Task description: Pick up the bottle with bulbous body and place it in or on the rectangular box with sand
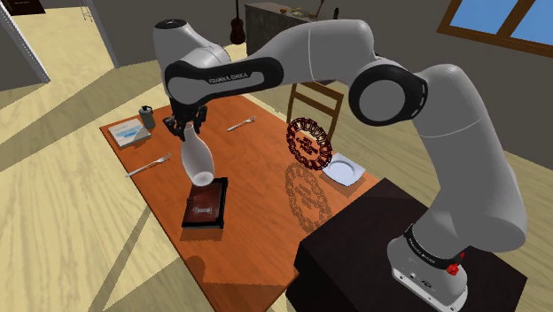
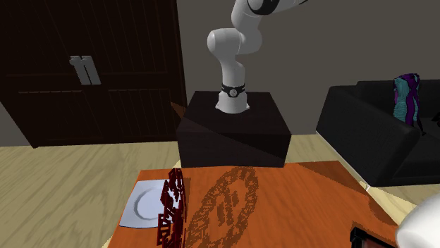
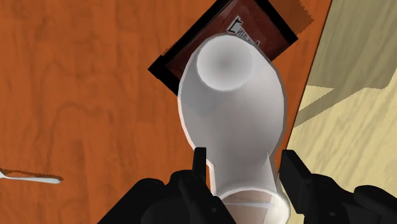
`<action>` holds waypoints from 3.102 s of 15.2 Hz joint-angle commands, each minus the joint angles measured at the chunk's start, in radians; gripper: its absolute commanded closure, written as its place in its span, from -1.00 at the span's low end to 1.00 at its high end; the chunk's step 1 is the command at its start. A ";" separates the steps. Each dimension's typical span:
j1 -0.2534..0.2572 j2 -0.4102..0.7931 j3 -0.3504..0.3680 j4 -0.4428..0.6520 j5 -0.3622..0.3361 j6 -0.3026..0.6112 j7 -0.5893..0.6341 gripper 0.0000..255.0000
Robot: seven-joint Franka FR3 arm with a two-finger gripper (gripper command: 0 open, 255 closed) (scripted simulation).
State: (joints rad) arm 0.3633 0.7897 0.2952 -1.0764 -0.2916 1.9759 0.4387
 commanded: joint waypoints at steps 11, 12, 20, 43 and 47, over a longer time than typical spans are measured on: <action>-0.005 0.044 -0.012 -0.088 -0.018 0.131 0.021 1.00; -0.005 0.049 -0.013 -0.093 -0.019 0.141 0.023 1.00; -0.002 0.098 -0.024 -0.118 -0.033 0.213 0.035 1.00; -0.009 0.038 -0.015 -0.162 -0.026 0.197 0.038 -1.00; -0.009 0.038 -0.015 -0.162 -0.026 0.197 0.038 -1.00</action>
State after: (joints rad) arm 0.3542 0.8287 0.2801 -1.2372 -0.3176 2.1726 0.4771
